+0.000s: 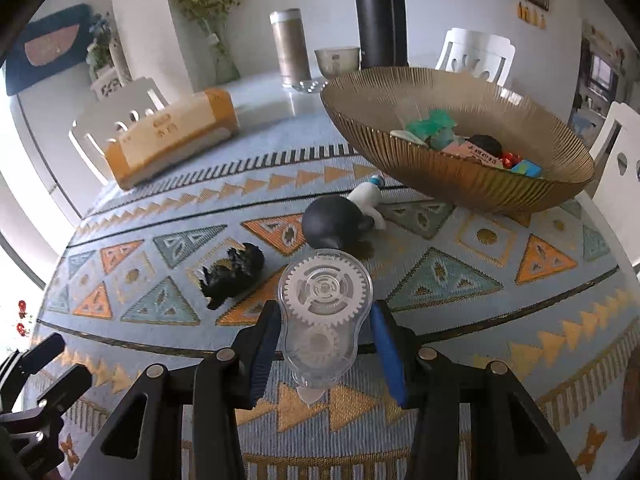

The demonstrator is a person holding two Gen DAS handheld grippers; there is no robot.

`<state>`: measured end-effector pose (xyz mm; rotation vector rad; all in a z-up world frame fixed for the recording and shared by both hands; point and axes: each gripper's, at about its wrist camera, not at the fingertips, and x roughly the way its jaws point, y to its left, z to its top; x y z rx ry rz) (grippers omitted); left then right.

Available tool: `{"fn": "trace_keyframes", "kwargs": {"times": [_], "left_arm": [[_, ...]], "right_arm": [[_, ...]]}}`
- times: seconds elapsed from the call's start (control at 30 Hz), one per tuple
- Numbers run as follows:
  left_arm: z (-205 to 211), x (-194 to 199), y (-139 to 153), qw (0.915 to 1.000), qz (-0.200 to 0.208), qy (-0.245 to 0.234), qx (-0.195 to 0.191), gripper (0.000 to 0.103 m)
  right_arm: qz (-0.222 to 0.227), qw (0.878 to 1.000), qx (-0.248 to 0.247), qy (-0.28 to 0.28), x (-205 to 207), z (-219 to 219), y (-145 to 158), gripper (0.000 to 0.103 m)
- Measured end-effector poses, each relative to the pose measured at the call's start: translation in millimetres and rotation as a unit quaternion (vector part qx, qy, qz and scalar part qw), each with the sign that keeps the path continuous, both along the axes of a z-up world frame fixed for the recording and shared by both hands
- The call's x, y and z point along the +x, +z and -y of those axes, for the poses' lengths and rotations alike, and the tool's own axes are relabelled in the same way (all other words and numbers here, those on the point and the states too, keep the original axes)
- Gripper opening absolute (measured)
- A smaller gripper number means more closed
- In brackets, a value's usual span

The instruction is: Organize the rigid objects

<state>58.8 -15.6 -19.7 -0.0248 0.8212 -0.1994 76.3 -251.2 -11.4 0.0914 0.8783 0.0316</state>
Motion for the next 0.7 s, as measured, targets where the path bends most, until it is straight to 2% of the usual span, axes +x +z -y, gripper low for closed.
{"fn": "trace_keyframes", "kwargs": {"times": [0.17,0.3,0.37,0.47,0.53,0.7], "left_arm": [[-0.6,-0.9,1.0,1.0000,0.002,0.005,0.001,0.069],[3.1,-3.9,12.6,0.9999,0.006,0.000,-0.010,0.069],[12.3,-7.2,34.2,0.9992,0.021,-0.020,-0.026,0.069],[34.2,-9.2,70.6,0.9969,0.062,-0.047,-0.014,0.069],[47.4,-5.5,88.1,0.9948,0.078,-0.063,-0.019,0.069],[77.0,22.4,110.4,0.9917,0.097,-0.081,-0.026,0.069]], "right_arm": [[0.006,0.999,0.037,-0.003,-11.0,8.1,6.0,0.045],[0.044,0.998,0.042,-0.004,-26.2,19.2,36.5,0.045],[0.069,0.997,0.044,-0.008,-32.4,26.3,56.7,0.045],[0.104,0.993,0.050,-0.030,-34.3,44.1,89.3,0.045],[0.123,0.990,0.051,-0.048,-28.6,58.3,108.9,0.045],[0.134,0.985,0.063,-0.090,-2.1,96.2,127.0,0.045]]}}
